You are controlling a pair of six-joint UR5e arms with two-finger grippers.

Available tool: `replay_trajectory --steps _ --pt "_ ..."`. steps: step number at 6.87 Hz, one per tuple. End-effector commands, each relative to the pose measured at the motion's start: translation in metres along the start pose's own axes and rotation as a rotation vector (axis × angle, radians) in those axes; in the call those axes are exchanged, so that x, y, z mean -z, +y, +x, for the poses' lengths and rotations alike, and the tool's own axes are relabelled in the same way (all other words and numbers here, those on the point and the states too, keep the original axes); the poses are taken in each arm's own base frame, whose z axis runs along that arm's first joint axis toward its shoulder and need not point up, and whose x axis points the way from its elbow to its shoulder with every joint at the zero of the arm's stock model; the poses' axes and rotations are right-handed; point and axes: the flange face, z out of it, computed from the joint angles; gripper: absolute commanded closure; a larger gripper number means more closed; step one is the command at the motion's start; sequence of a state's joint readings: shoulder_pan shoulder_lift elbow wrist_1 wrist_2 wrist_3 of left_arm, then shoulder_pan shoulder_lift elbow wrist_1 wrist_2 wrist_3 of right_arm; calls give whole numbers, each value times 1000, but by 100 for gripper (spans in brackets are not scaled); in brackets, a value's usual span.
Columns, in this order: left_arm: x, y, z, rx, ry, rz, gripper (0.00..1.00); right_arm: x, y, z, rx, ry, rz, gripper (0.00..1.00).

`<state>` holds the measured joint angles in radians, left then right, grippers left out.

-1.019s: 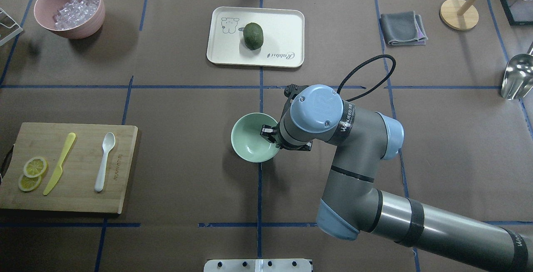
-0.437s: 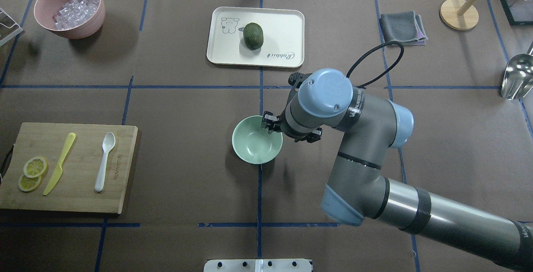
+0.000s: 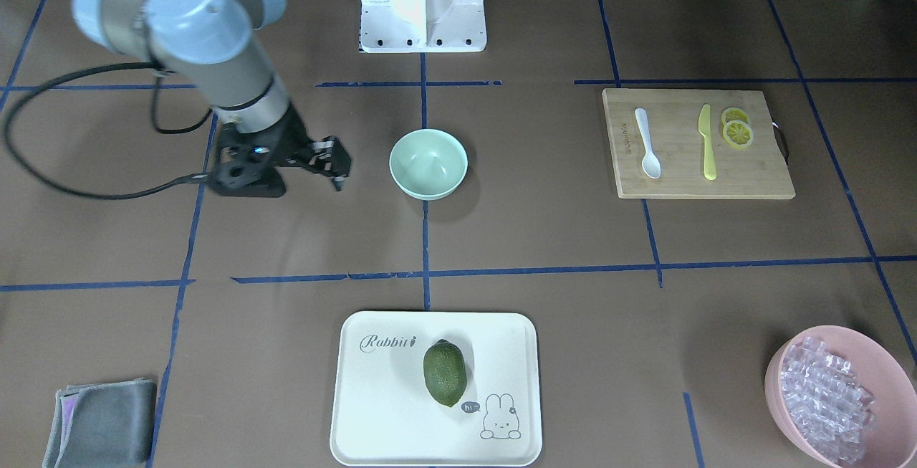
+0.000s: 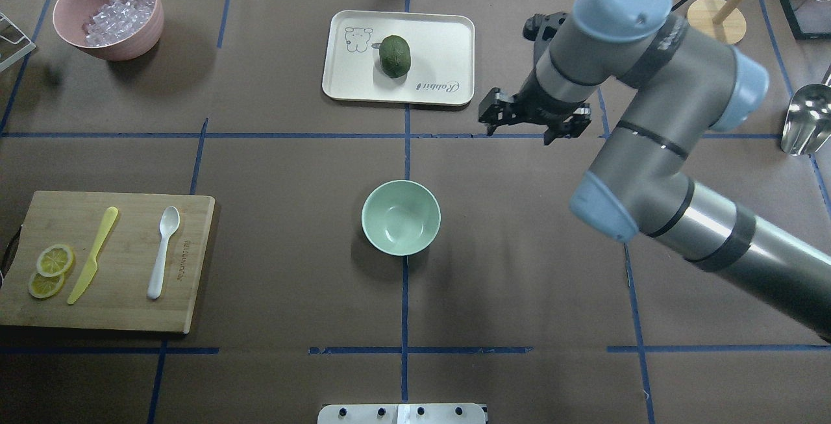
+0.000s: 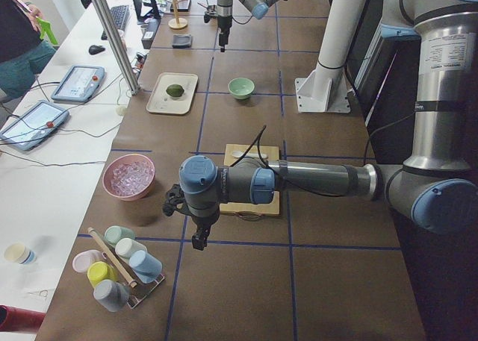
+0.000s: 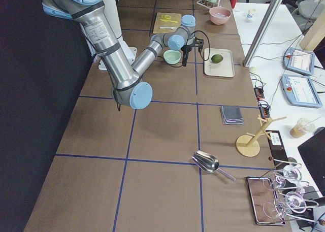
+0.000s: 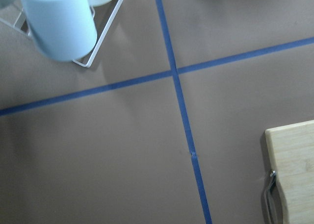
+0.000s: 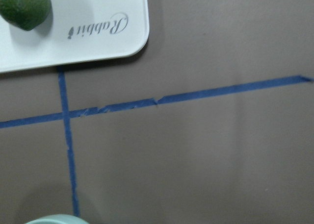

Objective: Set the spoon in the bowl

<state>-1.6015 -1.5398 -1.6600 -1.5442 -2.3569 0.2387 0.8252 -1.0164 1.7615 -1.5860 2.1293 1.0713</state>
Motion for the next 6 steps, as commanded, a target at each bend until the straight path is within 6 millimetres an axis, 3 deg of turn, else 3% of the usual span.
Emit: replay_trajectory --steps 1,2,4,5,6 --pt "6 -26 10 3 2 5 0 49 -57 153 174 24 -13 0" --pt "2 -26 10 20 2 4 0 60 -64 232 280 55 -16 0" --pt "-3 -25 7 33 13 -1 0 87 -45 397 450 104 -30 0" --pt "7 -32 15 15 11 18 0 99 -18 467 444 88 -38 0" --pt "15 -38 30 -16 8 34 0 95 20 531 365 108 -64 0"
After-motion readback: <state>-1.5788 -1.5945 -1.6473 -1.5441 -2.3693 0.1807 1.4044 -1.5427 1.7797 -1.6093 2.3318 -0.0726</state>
